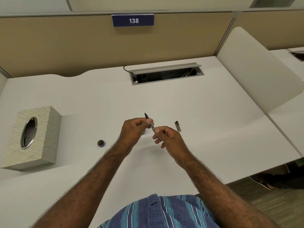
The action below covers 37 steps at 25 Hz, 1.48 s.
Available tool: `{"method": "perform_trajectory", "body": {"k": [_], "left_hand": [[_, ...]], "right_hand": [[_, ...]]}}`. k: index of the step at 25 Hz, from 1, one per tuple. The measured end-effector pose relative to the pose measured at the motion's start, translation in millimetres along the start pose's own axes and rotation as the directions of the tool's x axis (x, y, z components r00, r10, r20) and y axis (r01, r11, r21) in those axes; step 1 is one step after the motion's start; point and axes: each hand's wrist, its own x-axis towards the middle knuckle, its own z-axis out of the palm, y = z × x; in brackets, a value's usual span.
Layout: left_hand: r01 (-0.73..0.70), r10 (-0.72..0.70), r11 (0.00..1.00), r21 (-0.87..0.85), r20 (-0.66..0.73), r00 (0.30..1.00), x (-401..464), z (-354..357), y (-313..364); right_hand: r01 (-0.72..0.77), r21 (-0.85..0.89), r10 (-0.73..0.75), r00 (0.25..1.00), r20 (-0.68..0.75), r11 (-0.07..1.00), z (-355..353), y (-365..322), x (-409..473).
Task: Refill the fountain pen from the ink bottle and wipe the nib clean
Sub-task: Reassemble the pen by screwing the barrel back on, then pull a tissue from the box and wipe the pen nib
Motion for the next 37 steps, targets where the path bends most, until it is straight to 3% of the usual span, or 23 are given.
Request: {"method": "perform_trajectory", "body": {"k": [8,15,27,37], "left_hand": [[-0.006,0.006,1.0,-0.005,0.033,0.999,-5,-17,3],[0.004,-0.004,1.0,-0.017,-0.012,1.0,-12,-46,1],[-0.029,0.036,0.999,0.026,-0.318,0.947,-36,-155,2],[-0.025,0.186,0.951,0.309,-0.504,0.843,-53,-307,5]], "right_hand": [[0.136,-0.057,-0.138,0.99,-0.039,0.989,9,-7,6],[0.15,-0.057,-0.151,0.988,-0.029,0.987,32,-21,9],[0.157,-0.044,-0.155,0.987,0.041,0.987,103,-47,23],[0.162,-0.048,-0.156,0.982,0.11,0.986,179,-67,43]]}}
